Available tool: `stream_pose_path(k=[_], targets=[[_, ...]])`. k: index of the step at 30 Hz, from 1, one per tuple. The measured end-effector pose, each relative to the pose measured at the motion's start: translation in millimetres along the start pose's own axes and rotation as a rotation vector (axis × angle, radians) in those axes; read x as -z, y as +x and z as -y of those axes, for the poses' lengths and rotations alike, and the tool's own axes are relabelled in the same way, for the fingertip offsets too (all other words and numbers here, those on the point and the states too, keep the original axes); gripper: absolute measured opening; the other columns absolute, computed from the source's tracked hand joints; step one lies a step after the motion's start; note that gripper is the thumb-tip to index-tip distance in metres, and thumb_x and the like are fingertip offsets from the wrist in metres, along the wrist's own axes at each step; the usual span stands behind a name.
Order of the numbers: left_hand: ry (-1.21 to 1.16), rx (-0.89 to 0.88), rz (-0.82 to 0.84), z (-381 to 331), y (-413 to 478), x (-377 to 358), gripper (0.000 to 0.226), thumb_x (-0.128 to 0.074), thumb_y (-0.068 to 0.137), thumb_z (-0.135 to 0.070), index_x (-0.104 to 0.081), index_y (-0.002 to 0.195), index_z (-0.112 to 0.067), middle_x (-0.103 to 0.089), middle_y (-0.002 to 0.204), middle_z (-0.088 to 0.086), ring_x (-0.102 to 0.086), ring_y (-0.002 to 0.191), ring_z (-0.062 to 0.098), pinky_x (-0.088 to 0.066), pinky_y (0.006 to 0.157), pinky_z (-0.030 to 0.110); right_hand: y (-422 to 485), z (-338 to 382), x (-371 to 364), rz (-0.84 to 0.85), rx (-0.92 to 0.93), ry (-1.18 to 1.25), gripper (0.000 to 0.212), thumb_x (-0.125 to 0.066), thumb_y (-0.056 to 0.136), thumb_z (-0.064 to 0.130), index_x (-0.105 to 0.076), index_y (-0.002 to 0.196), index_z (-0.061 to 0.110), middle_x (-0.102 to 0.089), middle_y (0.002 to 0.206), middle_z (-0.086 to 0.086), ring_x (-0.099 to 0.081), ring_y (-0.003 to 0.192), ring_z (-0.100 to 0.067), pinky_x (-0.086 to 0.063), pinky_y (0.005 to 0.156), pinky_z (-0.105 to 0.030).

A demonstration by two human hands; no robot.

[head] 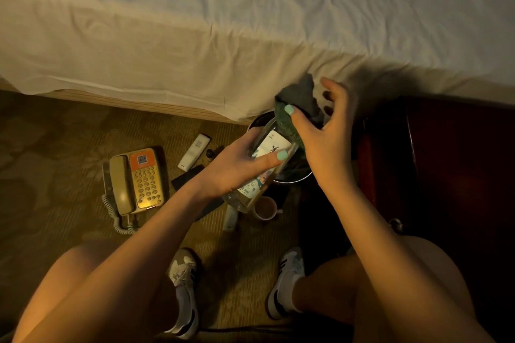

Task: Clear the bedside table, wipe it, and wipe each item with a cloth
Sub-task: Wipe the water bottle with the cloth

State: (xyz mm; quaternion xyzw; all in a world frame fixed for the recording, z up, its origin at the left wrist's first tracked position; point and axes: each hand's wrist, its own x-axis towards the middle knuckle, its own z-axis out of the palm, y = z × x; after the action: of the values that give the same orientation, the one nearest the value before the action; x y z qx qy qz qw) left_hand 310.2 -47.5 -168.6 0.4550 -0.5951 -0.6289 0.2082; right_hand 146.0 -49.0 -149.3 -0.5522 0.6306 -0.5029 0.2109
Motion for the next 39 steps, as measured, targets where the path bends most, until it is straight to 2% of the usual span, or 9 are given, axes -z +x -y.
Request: stream_pose_path(k=[6,10,13,16,20,26,30,34,39], targets=[[0.026,-0.004,-0.025,2.4,-0.5,-5.3,0.074,-0.060,0.064,-0.072,-0.037,0.129,-0.043,-0.059,0.120,-0.020,-0.057,0.110,-0.005,-0.047,0.096,0.027,-6.4,2.1,-10.8,0.208,-0.716,0.457,0.066,-0.044,0.084,0.067,-0.052,0.130,0.020,-0.065,0.121,-0.007,-0.063,0.111,-0.021,-0.050,0.098,-0.046],[0.096,-0.033,-0.028,3.4,-0.9,-8.6,0.069,-0.070,0.075,-0.063,-0.032,0.130,-0.043,-0.067,0.098,-0.012,-0.066,0.086,-0.002,-0.049,0.077,0.023,-6.1,6.7,-12.3,0.191,-0.724,0.566,0.031,-0.060,0.091,0.037,-0.062,0.109,0.013,-0.072,0.094,-0.006,-0.071,0.088,-0.019,-0.057,0.079,-0.035],[0.103,-0.063,-0.004,1.7,-1.5,-6.5,0.063,-0.074,0.074,-0.057,-0.035,0.123,-0.051,-0.067,0.102,-0.014,-0.065,0.090,-0.003,-0.049,0.078,0.020,1.2,5.8,-5.0,0.251,-0.798,0.647,0.012,-0.069,0.085,0.019,-0.067,0.096,0.014,-0.072,0.083,-0.006,-0.071,0.078,-0.020,-0.057,0.067,-0.032],[0.143,-0.061,0.025,2.0,-3.2,-6.6,0.065,-0.076,0.070,-0.058,-0.035,0.121,-0.052,-0.066,0.108,-0.014,-0.064,0.095,-0.003,-0.051,0.084,0.024,5.5,7.7,-3.8,0.255,-0.905,0.624,0.018,-0.068,0.084,0.015,-0.068,0.100,0.006,-0.070,0.073,-0.006,-0.069,0.066,-0.019,-0.054,0.056,-0.027],[0.058,-0.053,-0.011,3.9,-6.7,-20.7,0.078,-0.079,0.073,-0.044,-0.025,0.128,-0.034,-0.054,0.112,-0.021,-0.059,0.101,-0.004,-0.053,0.090,0.028,12.4,5.5,-7.4,0.012,-0.863,0.593,0.017,-0.070,0.080,0.006,-0.067,0.096,0.002,-0.068,0.064,-0.005,-0.067,0.056,-0.016,-0.051,0.052,-0.024],[0.356,-0.151,-0.150,20.8,-16.9,-27.1,0.065,-0.068,0.080,-0.052,-0.028,0.129,-0.036,-0.048,0.124,-0.014,-0.054,0.108,0.005,-0.053,0.079,0.023,24.5,-16.2,9.2,-0.289,-0.868,0.645,0.056,-0.076,0.073,0.013,-0.056,0.123,-0.001,-0.069,0.106,-0.019,-0.072,0.076,-0.024,-0.052,0.050,-0.024],[0.165,-0.233,-0.134,22.0,-14.6,-23.5,0.047,-0.062,0.089,-0.046,-0.034,0.124,-0.036,-0.055,0.124,-0.015,-0.060,0.108,0.003,-0.057,0.078,0.025,23.5,-14.0,5.0,-0.200,-0.792,0.752,0.037,-0.070,0.084,0.013,-0.061,0.116,-0.001,-0.070,0.094,-0.013,-0.070,0.077,-0.019,-0.054,0.059,-0.025],[-0.029,-0.211,-0.040,15.2,-12.0,-13.3,0.042,-0.064,0.086,-0.049,-0.043,0.118,-0.035,-0.061,0.115,-0.011,-0.065,0.103,0.010,-0.056,0.075,0.026,20.2,-10.2,3.4,-0.075,-0.746,0.798,0.044,-0.068,0.084,0.019,-0.060,0.119,-0.006,-0.067,0.096,-0.014,-0.069,0.081,-0.019,-0.054,0.064,-0.026],[-0.217,-0.076,0.124,9.9,-11.7,-0.2,0.050,-0.053,0.088,-0.049,-0.042,0.122,-0.013,-0.066,0.096,0.001,-0.057,0.066,0.011,-0.044,0.052,0.021,12.0,-3.3,0.3,0.127,-0.754,0.875,0.047,-0.069,0.077,0.029,-0.059,0.115,0.003,-0.066,0.098,-0.011,-0.067,0.089,-0.021,-0.055,0.071,-0.031]])
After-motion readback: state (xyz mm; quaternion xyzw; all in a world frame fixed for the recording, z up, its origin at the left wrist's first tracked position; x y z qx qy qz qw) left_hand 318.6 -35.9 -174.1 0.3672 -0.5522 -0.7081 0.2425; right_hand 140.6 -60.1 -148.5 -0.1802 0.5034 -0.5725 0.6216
